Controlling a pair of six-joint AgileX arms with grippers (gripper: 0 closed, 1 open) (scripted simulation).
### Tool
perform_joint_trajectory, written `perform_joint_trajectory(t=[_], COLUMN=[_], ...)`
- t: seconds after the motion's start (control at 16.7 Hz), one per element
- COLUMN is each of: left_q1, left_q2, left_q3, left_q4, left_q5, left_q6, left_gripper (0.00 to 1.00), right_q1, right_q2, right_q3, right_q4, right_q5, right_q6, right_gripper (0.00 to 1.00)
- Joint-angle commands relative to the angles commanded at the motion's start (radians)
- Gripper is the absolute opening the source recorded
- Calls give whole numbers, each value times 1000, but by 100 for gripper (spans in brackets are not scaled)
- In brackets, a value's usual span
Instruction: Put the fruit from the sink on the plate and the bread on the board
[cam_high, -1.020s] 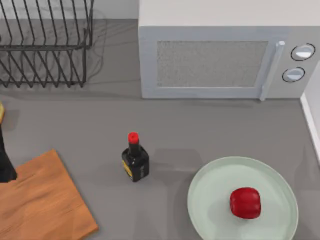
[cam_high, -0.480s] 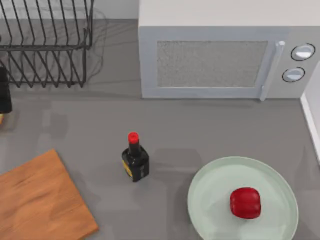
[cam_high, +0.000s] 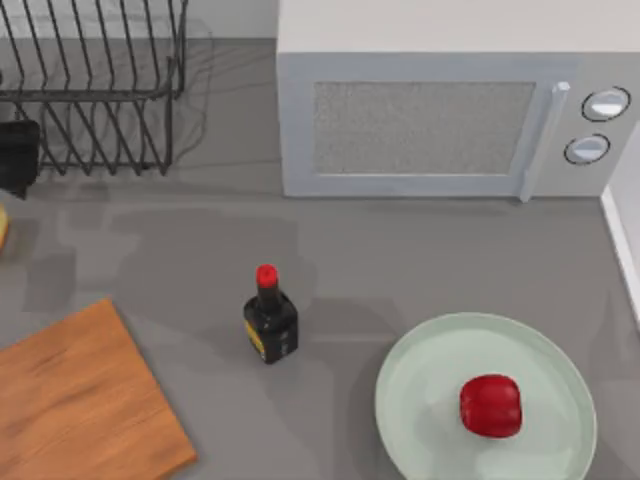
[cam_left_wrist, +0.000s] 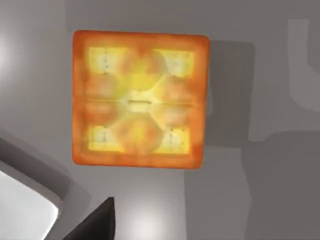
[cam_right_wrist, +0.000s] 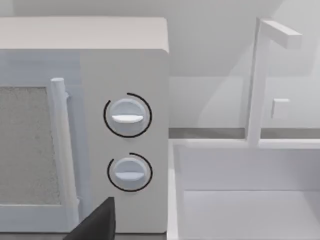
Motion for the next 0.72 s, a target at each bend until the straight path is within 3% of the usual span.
perform_joint_trajectory(t=[0.42, 0.72], left_q1=[52, 68], left_q2=[313, 369], left_q3=[337, 432], left_q4=[-250, -295], left_q5=[-18, -22], left_q6=[99, 120], left_gripper=[100, 100], right_q1=[0, 0], right_q2=[0, 0], right_q3=[0, 0], right_q4=[0, 0], right_q5=[0, 0], right_q6=[0, 0], right_gripper=[100, 100])
